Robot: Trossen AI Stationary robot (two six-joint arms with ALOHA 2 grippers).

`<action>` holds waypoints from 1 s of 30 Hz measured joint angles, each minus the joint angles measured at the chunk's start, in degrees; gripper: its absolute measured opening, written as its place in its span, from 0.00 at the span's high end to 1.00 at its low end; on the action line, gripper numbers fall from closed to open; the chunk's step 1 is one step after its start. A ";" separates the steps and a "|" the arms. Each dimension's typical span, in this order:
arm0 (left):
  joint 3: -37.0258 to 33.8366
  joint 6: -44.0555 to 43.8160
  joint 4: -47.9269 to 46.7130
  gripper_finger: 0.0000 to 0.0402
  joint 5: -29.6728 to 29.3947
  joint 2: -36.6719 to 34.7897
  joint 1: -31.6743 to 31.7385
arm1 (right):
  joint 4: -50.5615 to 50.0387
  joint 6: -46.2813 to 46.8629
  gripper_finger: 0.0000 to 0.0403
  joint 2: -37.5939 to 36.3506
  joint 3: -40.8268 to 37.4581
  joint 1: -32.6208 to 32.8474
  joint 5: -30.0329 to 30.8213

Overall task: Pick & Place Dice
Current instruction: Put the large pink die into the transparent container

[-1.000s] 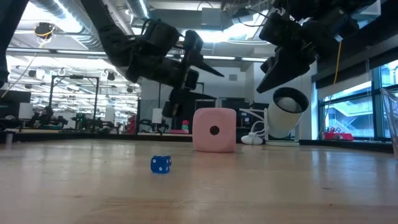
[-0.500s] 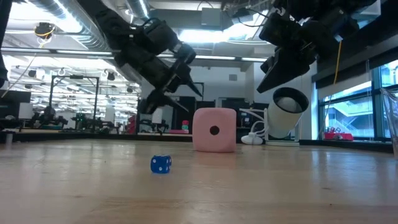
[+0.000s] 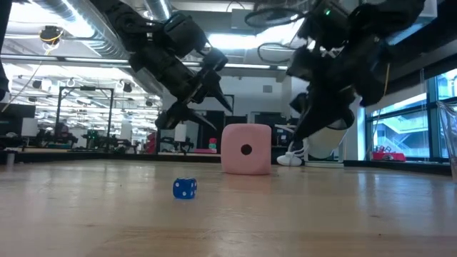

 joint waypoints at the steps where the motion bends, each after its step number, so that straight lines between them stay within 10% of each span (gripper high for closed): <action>1: 0.00 -0.11 -0.02 0.48 -0.68 0.00 -0.18 | 0.83 -0.06 1.00 0.92 0.00 -0.16 0.04; 30: -0.04 -0.06 8.34 0.44 3.58 6.47 -2.45 | 5.50 -0.22 1.00 3.66 -0.04 -0.59 5.79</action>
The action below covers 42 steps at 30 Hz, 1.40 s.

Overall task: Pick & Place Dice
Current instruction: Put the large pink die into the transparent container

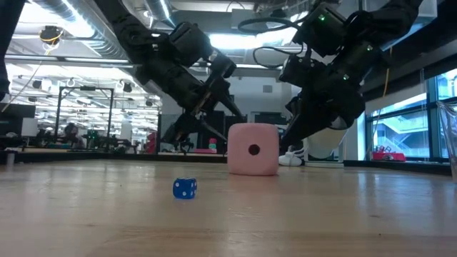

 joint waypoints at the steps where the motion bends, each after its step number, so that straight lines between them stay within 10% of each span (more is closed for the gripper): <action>1: 0.00 -0.52 0.15 0.43 -0.20 0.00 -0.26 | -0.06 0.00 1.00 0.00 0.00 0.02 -0.02; 15: 0.11 -4.09 4.40 0.39 -6.68 3.84 -2.88 | 0.79 0.15 1.00 0.00 0.00 0.04 -0.48; 25: 0.00 -9.15 29.20 0.41 -5.26 14.62 -2.70 | 2.08 0.15 1.00 -0.07 0.00 0.08 -2.72; 42: -0.09 -7.21 29.44 0.78 6.81 14.12 -2.01 | 2.03 -0.23 1.00 -0.07 0.02 0.28 -5.00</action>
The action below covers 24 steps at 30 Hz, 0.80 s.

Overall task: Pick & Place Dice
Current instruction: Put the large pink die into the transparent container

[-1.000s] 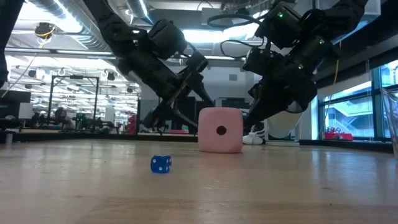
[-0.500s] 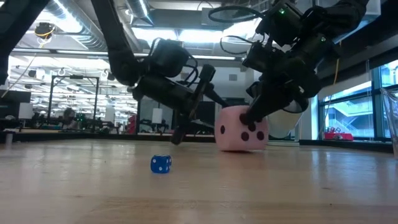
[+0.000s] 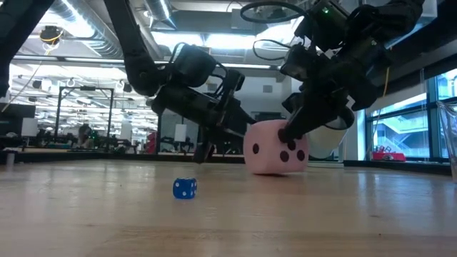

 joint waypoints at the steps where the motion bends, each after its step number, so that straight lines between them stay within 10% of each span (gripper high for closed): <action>1: -0.02 0.40 -0.81 0.79 0.42 -0.43 0.26 | 0.02 -0.04 1.00 -0.03 0.00 0.00 -0.17; 13: 0.04 11.45 -11.27 0.87 4.13 -8.44 1.96 | 0.07 3.34 0.99 -10.79 0.04 0.35 -13.08; 24: 0.04 22.24 -15.65 0.95 2.49 -12.98 1.76 | 2.31 3.33 0.99 -25.87 0.06 1.05 -9.55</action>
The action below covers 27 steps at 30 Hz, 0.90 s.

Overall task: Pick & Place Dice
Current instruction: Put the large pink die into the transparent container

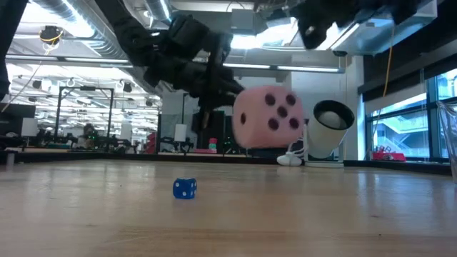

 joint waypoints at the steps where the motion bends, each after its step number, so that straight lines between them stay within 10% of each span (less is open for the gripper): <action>1: 0.00 -0.14 1.70 0.95 -0.02 0.00 -0.41 | 0.03 0.09 0.99 -1.30 0.00 0.00 2.04; 14: 0.05 -0.07 20.54 0.95 -5.25 0.09 -7.31 | -1.23 -1.98 0.99 -14.29 -0.02 0.00 34.70; 27: 2.84 9.55 20.49 0.95 -12.46 0.07 -12.45 | -3.83 0.89 0.99 -15.62 -0.02 0.03 36.96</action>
